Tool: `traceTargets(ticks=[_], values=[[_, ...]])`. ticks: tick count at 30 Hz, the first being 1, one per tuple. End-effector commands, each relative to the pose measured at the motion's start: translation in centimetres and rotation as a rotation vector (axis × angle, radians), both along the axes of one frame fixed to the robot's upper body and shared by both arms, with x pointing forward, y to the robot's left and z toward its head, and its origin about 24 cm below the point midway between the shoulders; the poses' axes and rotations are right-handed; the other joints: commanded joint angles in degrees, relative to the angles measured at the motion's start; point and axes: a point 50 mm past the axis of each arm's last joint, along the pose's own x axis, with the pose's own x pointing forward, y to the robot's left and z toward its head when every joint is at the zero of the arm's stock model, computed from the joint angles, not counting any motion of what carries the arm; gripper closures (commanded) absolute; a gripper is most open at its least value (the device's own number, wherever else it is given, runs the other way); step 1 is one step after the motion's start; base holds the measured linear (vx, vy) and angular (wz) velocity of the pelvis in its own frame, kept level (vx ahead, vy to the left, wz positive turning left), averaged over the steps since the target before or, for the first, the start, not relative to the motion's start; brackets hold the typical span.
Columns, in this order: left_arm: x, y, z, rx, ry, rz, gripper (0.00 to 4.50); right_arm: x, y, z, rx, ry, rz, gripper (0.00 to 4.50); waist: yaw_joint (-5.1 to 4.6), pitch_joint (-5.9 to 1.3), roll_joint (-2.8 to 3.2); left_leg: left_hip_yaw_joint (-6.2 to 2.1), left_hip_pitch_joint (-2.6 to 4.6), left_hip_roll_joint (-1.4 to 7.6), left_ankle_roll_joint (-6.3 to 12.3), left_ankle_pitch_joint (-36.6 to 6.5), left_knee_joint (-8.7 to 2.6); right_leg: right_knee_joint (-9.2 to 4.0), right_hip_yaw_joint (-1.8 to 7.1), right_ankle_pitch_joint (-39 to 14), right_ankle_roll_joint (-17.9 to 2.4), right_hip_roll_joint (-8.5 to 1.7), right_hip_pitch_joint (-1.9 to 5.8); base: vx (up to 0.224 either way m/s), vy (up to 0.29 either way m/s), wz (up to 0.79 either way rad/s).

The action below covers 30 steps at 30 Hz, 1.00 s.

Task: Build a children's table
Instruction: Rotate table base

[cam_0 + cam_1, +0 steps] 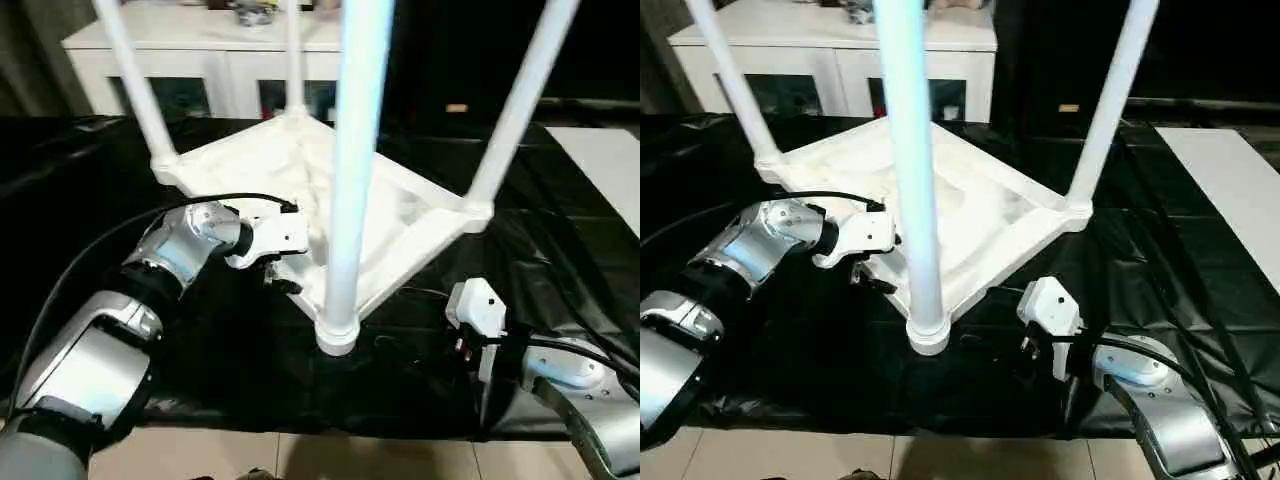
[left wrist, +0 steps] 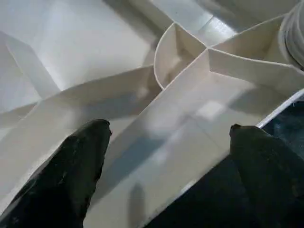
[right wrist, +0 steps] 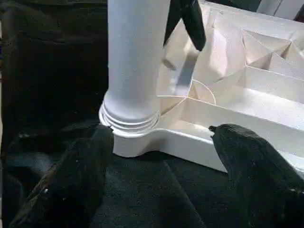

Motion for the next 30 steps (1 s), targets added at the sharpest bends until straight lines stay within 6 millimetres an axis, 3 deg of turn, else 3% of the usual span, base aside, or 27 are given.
traceTargets(ticks=[1,3,5,7,10,14,18,20,23,25,30], values=[[0.2,0.1,0.4,-0.025,0.006,0.017,0.02,0.2,-0.4,0.6,-0.001,-0.024,-0.022,0.75,0.48,-2.9,-0.82,-3.14,1.43,6.27,-0.07,-18.7,-5.57,-5.37,3.18,-11.3,-13.8,-6.09,0.42,0.0,0.0,0.0],[0.3,0.3,1.1,-0.04,0.018,0.014,0.02,0.1,-0.3,0.6,0.001,-0.021,-0.018,0.75,0.71,-3.18,-0.99,-3.04,1.21,6.34,0.89,-15.7,-5.51,-4.88,3.05,-7.0,-14.5,-6.04,0.72,0.0,0.0,0.0],[0.3,0.9,2.0,-0.036,0.047,0.008,0.02,0.0,-0.3,0.6,0.003,-0.015,-0.009,0.75,0.95,-3.74,-1.09,-2.87,1.08,6.37,2.68,-10.9,-5.08,-4.01,2.89,0.5,-15.4,-6.0,0.87,0.0,0.0,0.0],[0.2,1.4,2.6,-0.013,0.072,0.005,0.02,0.0,-0.3,0.6,0.004,-0.013,-0.005,0.75,1.04,-3.9,-1.01,-2.64,0.69,6.18,5.82,-5.9,-4.47,-3.23,2.58,8.7,-16.3,-5.86,0.71,0.0,0.0,0.0],[0.1,1.8,2.8,0.015,0.091,-0.004,0.02,-0.1,-0.2,0.5,0.006,-0.011,-0.001,0.75,1.18,-3.6,-1.09,-2.57,0.63,6.26,6.26,-7.8,-4.53,-3.56,2.5,5.6,-16.6,-6.06,0.74,0.0,0.0,0.0],[-0.2,1.5,2.9,0.002,0.117,-0.043,0.02,-0.2,0.0,0.5,0.013,-0.006,0.009,0.75,1.38,-3.16,-0.92,-2.57,1.01,6.62,3.52,-12.7,-5.18,-4.24,2.68,-2.6,-16.2,-5.97,0.47,0.0,0.0,0.0],[-0.3,0.5,2.0,0.027,0.085,-0.073,0.02,-0.4,0.2,0.4,0.01,0.007,0.029,0.75,1.77,-3.01,-1.09,-2.39,1.25,6.64,1.97,-14.8,-5.32,-4.6,2.89,-5.3,-15.4,-6.11,0.29,0.0,0.0,0.0],[-0.3,-0.5,0.7,0.069,0.034,-0.088,0.02,-0.7,0.4,0.3,0.0,0.018,0.052,0.75,2.1,-3.17,-1.06,-2.22,1.22,6.59,2.1,-13.9,-5.13,-4.62,2.85,-4.5,-14.7,-6.06,0.31,0.0,0.0,0.0],[-0.3,-0.8,0.0,0.087,0.022,-0.089,0.02,-0.8,0.5,0.3,-0.005,0.021,0.058,0.75,2.13,-3.3,-1.21,-2.21,1.0,6.62,2.75,-12.5,-5.15,-4.45,2.76,-2.8,-14.2,-6.09,0.45,0.0,0.0,0.0],[-0.6,-0.8,-1.5,0.144,0.037,-0.104,0.02,-1.0,0.5,0.2,-0.013,0.027,0.066,0.75,2.04,-3.4,-0.98,-2.24,0.91,6.6,3.25,-12.1,-5.1,-4.37,2.66,-1.5,-13.8,-6.06,0.47,0.0,0.0,0.0],[-0.8,-1.0,-2.2,0.154,0.028,-0.107,0.02,-1.1,0.4,0.1,-0.016,0.03,0.066,0.75,2.16,-3.47,-1.18,-2.14,0.87,6.57,3.77,-11.7,-4.91,-4.33,2.64,-0.1,-14.6,-6.33,0.57,0.0,0.0,0.0]])
